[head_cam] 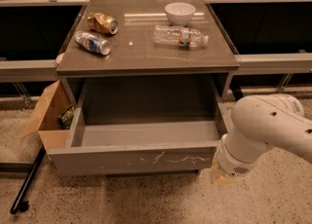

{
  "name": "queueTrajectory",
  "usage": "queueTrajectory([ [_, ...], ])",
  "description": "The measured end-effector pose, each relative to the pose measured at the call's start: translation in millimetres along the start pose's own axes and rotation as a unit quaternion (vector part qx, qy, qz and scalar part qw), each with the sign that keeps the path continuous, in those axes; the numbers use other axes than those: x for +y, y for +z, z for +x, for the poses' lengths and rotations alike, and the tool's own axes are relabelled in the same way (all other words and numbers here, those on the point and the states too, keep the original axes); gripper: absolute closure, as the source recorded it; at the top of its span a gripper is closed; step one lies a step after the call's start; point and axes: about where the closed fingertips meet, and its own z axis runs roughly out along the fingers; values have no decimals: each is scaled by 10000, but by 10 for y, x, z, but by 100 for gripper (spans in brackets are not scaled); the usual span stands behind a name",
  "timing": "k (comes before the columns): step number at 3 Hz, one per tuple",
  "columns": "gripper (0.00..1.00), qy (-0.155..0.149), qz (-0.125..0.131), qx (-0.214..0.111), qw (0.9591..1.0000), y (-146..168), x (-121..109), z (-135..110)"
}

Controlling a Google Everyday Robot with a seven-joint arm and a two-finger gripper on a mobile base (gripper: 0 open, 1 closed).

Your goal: Close top drawer

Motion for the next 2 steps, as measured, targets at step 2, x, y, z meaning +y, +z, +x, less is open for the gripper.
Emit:
queueTrajectory([
  [2, 100, -567, 517, -470, 9959, 245, -486, -33],
])
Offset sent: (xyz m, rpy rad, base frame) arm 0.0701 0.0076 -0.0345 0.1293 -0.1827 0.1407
